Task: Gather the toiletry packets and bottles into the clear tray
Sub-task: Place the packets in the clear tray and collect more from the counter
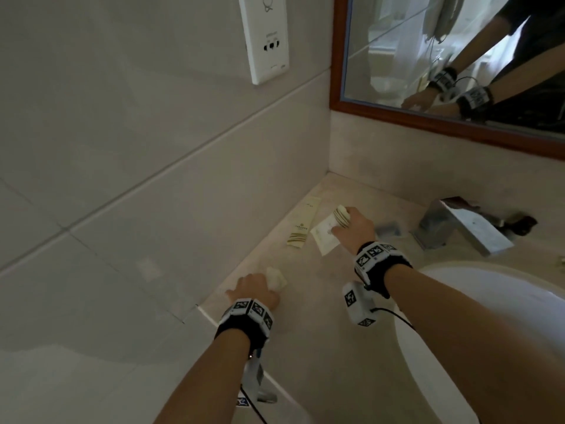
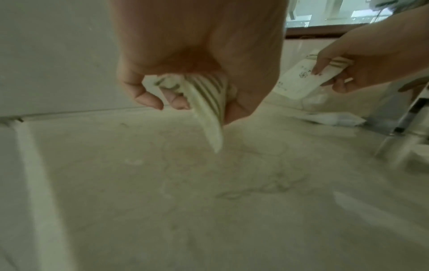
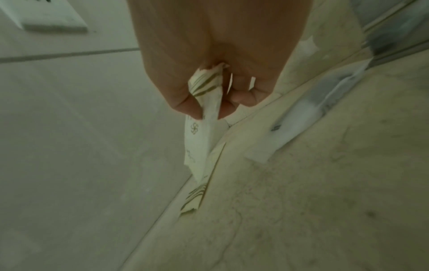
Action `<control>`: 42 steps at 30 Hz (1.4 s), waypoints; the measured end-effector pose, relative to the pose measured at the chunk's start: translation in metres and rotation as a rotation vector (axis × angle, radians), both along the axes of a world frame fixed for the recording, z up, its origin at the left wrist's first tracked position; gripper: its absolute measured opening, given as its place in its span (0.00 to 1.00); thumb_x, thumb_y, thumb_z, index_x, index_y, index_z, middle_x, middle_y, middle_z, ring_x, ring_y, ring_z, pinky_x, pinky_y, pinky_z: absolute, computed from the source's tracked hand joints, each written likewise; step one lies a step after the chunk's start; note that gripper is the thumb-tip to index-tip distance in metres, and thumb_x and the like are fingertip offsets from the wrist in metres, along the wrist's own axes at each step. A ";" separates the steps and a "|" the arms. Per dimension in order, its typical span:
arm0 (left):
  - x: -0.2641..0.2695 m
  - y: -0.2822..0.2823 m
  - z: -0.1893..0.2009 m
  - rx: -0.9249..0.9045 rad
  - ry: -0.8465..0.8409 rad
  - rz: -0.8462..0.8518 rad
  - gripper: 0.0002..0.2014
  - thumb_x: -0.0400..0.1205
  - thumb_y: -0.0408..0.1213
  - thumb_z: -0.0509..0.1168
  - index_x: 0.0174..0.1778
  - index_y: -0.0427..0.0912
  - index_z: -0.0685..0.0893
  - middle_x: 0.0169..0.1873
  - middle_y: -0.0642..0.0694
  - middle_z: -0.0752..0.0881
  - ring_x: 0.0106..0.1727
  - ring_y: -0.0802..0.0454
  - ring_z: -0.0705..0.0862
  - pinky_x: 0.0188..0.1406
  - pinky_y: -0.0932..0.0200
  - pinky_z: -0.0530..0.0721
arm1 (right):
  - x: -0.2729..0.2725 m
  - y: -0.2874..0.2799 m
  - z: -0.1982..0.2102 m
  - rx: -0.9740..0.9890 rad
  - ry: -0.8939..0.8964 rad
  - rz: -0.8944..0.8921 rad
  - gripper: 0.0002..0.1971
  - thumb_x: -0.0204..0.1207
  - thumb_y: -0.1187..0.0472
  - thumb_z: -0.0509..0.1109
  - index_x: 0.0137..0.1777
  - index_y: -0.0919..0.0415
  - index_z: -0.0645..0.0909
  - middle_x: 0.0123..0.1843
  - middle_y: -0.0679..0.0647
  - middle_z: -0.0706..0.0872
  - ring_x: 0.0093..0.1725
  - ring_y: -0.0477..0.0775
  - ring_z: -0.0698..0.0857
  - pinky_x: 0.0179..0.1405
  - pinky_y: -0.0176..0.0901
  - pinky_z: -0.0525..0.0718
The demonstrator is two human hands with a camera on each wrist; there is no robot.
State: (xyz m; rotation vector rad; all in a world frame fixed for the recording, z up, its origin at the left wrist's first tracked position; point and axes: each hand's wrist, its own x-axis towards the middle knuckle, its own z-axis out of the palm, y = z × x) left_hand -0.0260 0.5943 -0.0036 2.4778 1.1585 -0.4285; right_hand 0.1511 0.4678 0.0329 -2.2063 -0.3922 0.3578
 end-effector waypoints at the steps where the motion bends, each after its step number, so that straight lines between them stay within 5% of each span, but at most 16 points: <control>1: 0.004 -0.008 0.005 -0.022 -0.066 0.017 0.17 0.79 0.46 0.59 0.59 0.42 0.80 0.61 0.40 0.83 0.64 0.40 0.80 0.69 0.41 0.74 | -0.002 -0.008 0.003 0.012 -0.005 0.009 0.21 0.75 0.64 0.70 0.67 0.66 0.75 0.62 0.65 0.84 0.59 0.62 0.82 0.53 0.41 0.76; 5: 0.026 -0.056 0.025 -0.146 -0.360 0.021 0.14 0.75 0.40 0.65 0.52 0.36 0.81 0.49 0.36 0.87 0.50 0.37 0.87 0.45 0.55 0.83 | -0.010 -0.059 0.022 0.102 0.010 0.011 0.13 0.77 0.66 0.67 0.59 0.72 0.80 0.51 0.66 0.84 0.50 0.60 0.82 0.46 0.42 0.74; 9: 0.057 -0.135 0.043 -0.288 -0.538 -0.045 0.14 0.74 0.38 0.70 0.51 0.34 0.80 0.49 0.32 0.87 0.48 0.37 0.87 0.46 0.47 0.89 | -0.011 -0.138 0.046 0.220 0.079 -0.047 0.11 0.75 0.68 0.69 0.55 0.72 0.80 0.45 0.63 0.82 0.47 0.59 0.81 0.48 0.52 0.83; 14: 0.087 -0.252 0.065 -0.396 -0.633 -0.190 0.29 0.68 0.48 0.78 0.57 0.34 0.78 0.53 0.35 0.86 0.55 0.38 0.84 0.51 0.49 0.83 | -0.013 -0.271 0.071 0.240 0.034 -0.133 0.25 0.70 0.75 0.72 0.67 0.63 0.72 0.57 0.57 0.77 0.54 0.58 0.78 0.40 0.43 0.84; 17: 0.096 -0.323 0.070 -0.400 -0.649 -0.331 0.30 0.70 0.52 0.75 0.59 0.33 0.79 0.55 0.35 0.86 0.59 0.37 0.83 0.54 0.47 0.80 | -0.016 -0.360 0.078 0.150 -0.001 -0.159 0.34 0.70 0.76 0.72 0.75 0.59 0.69 0.72 0.62 0.72 0.64 0.61 0.76 0.49 0.42 0.79; 20: 0.102 -0.394 0.072 -0.418 -0.606 -0.455 0.20 0.75 0.52 0.71 0.46 0.37 0.76 0.44 0.42 0.82 0.55 0.38 0.83 0.45 0.54 0.76 | -0.023 -0.447 0.079 0.009 0.003 -0.177 0.23 0.73 0.73 0.71 0.68 0.60 0.79 0.66 0.62 0.81 0.59 0.56 0.79 0.56 0.43 0.79; 24: 0.107 -0.491 0.066 -0.433 -0.561 -0.644 0.13 0.81 0.46 0.64 0.44 0.38 0.73 0.40 0.38 0.81 0.52 0.36 0.83 0.44 0.51 0.76 | -0.041 -0.553 0.071 -0.016 0.028 -0.389 0.15 0.74 0.68 0.71 0.61 0.63 0.84 0.54 0.60 0.86 0.55 0.57 0.83 0.52 0.44 0.79; 26: 0.107 -0.536 0.060 -0.426 -0.546 -0.741 0.09 0.84 0.39 0.61 0.53 0.36 0.77 0.47 0.34 0.85 0.55 0.36 0.84 0.46 0.53 0.77 | -0.054 -0.599 0.066 0.007 0.042 -0.484 0.13 0.74 0.67 0.70 0.58 0.68 0.85 0.49 0.58 0.84 0.52 0.55 0.82 0.51 0.46 0.79; 28: 0.104 -0.575 0.054 -0.403 -0.500 -0.798 0.17 0.85 0.36 0.57 0.70 0.42 0.73 0.62 0.38 0.84 0.63 0.38 0.81 0.61 0.51 0.79 | -0.068 -0.639 0.061 -0.008 0.064 -0.553 0.12 0.76 0.66 0.70 0.56 0.70 0.86 0.46 0.60 0.84 0.50 0.56 0.82 0.49 0.45 0.77; 30: 0.099 -0.605 0.052 -0.348 -0.425 -0.856 0.24 0.84 0.34 0.55 0.77 0.51 0.66 0.71 0.43 0.78 0.70 0.40 0.77 0.72 0.46 0.72 | -0.080 -0.673 0.054 -0.045 0.089 -0.603 0.11 0.76 0.65 0.69 0.55 0.70 0.86 0.50 0.64 0.87 0.52 0.59 0.84 0.48 0.42 0.75; 37: 0.081 -0.658 0.045 -0.046 -0.147 -1.159 0.22 0.84 0.36 0.51 0.75 0.48 0.67 0.76 0.44 0.72 0.77 0.43 0.68 0.78 0.38 0.58 | -0.106 -0.731 0.027 -0.267 0.200 -0.634 0.11 0.75 0.63 0.68 0.54 0.62 0.87 0.57 0.61 0.89 0.48 0.54 0.82 0.47 0.38 0.77; 42: 0.074 -0.669 0.039 0.019 -0.044 -1.196 0.22 0.84 0.36 0.49 0.75 0.50 0.68 0.72 0.42 0.75 0.76 0.42 0.67 0.79 0.35 0.53 | -0.110 -0.738 0.011 -0.440 0.281 -0.513 0.12 0.73 0.62 0.67 0.56 0.57 0.86 0.60 0.59 0.86 0.58 0.59 0.85 0.52 0.42 0.83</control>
